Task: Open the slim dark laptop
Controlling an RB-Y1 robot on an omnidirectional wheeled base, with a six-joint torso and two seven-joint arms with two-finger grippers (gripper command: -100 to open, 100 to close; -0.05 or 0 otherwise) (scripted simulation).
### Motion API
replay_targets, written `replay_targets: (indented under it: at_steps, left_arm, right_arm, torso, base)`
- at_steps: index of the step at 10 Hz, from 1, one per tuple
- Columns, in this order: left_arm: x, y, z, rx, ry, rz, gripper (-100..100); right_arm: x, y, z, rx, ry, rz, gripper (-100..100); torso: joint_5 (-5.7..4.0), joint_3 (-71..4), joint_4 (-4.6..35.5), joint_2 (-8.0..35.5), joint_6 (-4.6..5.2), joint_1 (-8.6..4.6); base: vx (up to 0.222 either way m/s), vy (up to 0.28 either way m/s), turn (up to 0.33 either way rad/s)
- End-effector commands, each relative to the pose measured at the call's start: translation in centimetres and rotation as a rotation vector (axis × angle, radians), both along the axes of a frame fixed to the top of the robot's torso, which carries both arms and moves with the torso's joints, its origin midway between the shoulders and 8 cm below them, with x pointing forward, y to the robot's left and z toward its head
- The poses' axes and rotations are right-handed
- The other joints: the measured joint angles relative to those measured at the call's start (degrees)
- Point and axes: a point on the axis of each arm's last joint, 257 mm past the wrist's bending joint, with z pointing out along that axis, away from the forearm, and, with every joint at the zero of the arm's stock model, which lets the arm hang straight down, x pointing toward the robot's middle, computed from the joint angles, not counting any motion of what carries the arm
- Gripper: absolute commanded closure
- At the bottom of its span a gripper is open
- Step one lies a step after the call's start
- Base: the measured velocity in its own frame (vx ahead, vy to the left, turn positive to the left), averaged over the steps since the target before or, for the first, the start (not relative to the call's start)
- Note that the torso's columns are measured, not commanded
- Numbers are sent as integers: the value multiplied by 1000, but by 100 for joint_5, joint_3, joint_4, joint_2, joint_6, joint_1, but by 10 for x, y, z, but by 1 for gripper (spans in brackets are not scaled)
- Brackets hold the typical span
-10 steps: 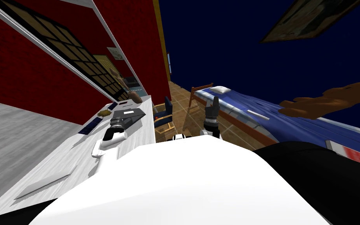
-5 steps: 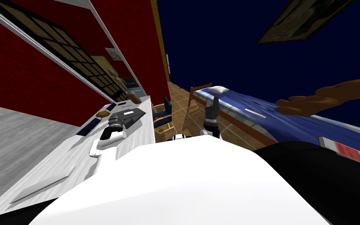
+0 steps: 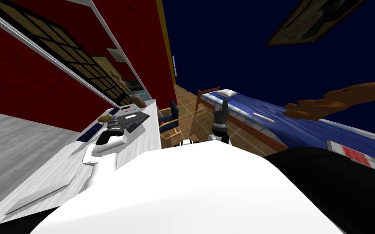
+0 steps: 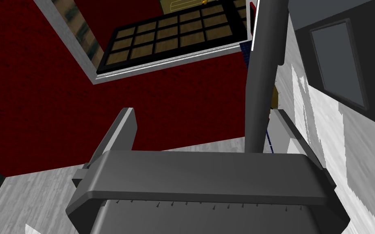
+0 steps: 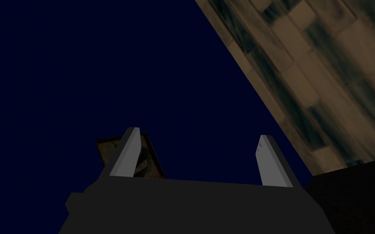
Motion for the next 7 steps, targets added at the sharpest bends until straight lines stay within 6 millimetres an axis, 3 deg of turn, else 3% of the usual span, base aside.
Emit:
replay_targets:
  at_steps: [1, 2, 7]
  left_arm:
    - [-1, 0, 5, 0, 0, 2, -100]
    - [-1, 0, 4, -2, 3, 3, 0]
    - [-3, 1, -3, -12, 15, 6, 0]
  right_arm:
    - [0, 0, 0, 0, 0, 0, 0]
    - [0, 0, 0, 0, 0, 0, 0]
    - [0, 0, 0, 0, 0, 0, 0]
  torso:
    - [1, 0, -1, 0, 0, 0]
    - [4, -2, -3, -4, -1, 5]
    - [1, 0, 0, -1, -1, 2]
  base:
    - [0, 0, 0]
    - [0, 0, 0]
    - [0, 0, 0]
